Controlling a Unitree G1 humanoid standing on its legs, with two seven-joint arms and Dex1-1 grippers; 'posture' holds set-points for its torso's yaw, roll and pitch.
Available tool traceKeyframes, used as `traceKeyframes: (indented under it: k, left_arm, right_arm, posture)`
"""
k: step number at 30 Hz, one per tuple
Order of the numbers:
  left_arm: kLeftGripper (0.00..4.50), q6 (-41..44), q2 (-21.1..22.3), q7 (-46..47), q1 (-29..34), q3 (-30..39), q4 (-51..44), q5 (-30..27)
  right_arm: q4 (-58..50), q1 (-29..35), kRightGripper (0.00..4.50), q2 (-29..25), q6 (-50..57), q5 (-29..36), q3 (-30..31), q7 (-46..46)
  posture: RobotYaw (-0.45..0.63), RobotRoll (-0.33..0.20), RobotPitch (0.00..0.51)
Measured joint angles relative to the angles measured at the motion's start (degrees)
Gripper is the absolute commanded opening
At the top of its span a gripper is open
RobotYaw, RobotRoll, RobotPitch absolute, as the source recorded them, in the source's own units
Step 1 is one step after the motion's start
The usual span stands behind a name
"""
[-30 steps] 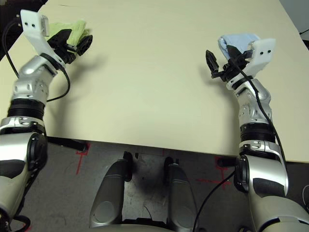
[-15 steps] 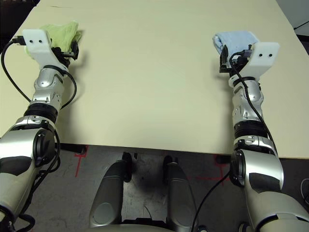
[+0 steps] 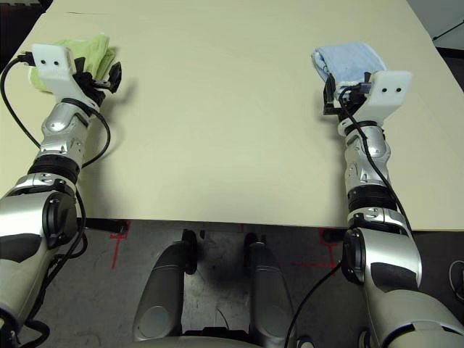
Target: Fold the towel and set it aside.
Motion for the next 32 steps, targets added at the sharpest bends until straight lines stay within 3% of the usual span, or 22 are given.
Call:
traceKeyframes:
  k: [12,32]
  left_arm:
    - [4.48,1.94,0.03,3.39,-2.42,1.57,1.06,-0.09]
    - [4.48,2.61,0.24,4.57,-0.66,1.48,1.0,0.53]
  right_arm:
    - [0.88,-2.29,4.5,-3.21,2.15,0.74,-0.04,3.71]
    - [1.71,-1.64,4.5,-1.69,3.27,1.86,-0.13,6.93]
  posture:
    - [-0.04,0.0,0.273]
    - [-0.03,0.0,0.264]
